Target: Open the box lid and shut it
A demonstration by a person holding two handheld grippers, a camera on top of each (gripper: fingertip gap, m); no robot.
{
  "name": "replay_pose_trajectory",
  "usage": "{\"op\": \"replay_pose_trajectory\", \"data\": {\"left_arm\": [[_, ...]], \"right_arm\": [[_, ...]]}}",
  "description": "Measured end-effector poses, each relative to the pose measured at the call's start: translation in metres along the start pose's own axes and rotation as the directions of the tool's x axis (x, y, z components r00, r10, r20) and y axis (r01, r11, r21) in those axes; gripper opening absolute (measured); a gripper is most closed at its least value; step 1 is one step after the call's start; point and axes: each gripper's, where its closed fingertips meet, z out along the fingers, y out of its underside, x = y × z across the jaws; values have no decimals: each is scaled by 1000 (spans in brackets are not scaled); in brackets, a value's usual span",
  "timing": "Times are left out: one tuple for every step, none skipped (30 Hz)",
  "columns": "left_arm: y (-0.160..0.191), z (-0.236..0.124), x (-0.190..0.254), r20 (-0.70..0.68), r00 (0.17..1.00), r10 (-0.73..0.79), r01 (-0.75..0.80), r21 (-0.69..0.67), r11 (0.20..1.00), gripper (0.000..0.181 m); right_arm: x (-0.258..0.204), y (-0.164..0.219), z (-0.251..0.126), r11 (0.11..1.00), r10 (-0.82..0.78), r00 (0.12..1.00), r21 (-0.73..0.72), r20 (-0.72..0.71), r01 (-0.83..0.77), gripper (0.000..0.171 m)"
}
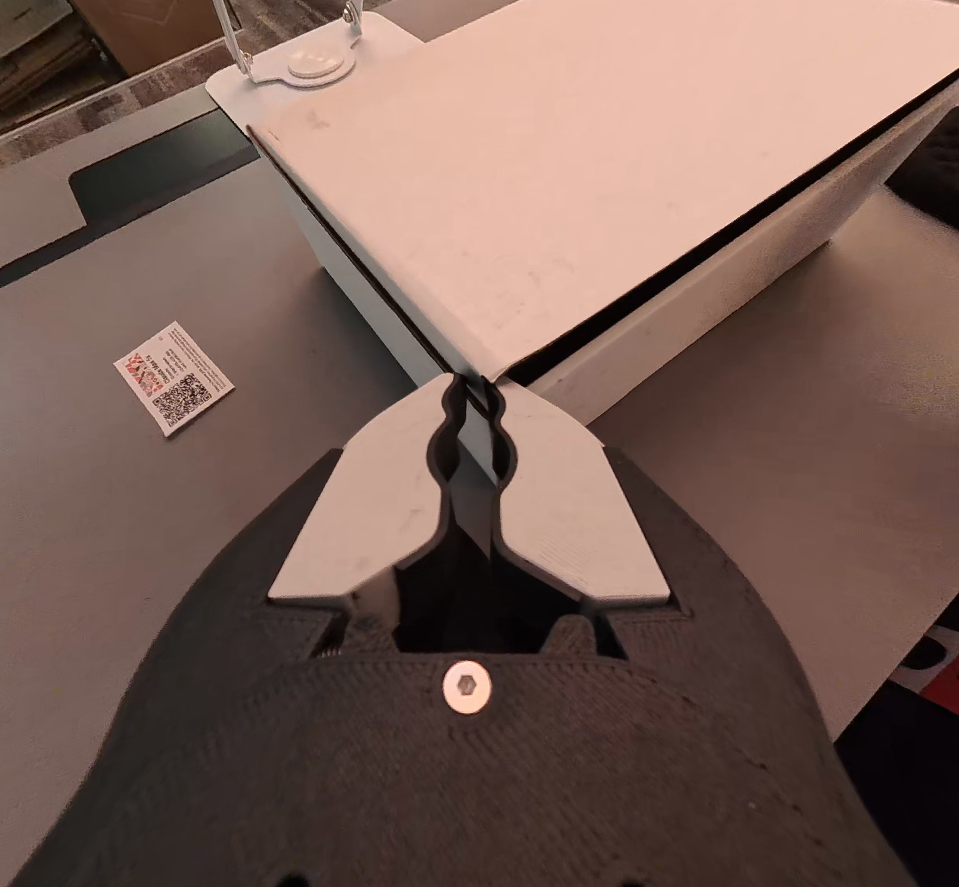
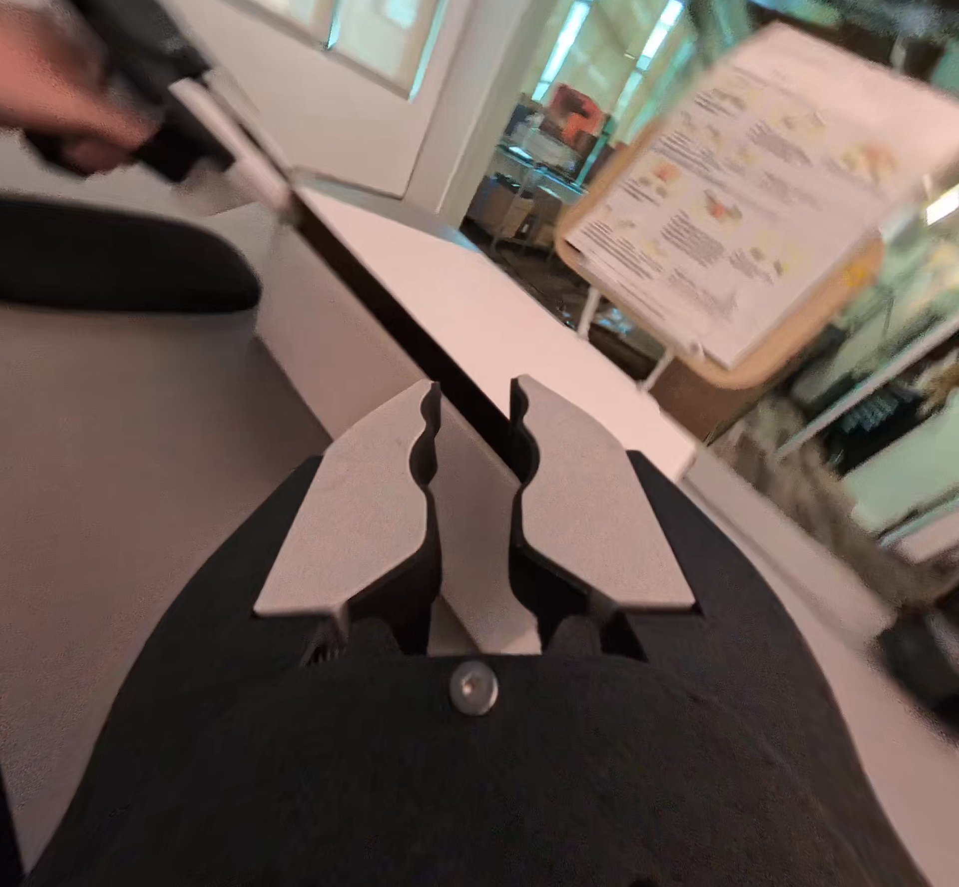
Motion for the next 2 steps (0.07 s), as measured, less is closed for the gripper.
{"op": "replay_pose_trajectory", "data": {"left_arm": [[0, 0, 0, 4, 1000, 10, -10, -9, 1000, 7], [0, 0, 0, 8, 1000, 20, -20, -17, 1000, 7]], "right_arm": [[-20, -11, 13, 993, -116, 992, -9, 46, 117, 28], [-37, -19, 27, 973, -230, 970, -17, 73, 232, 28]]}}
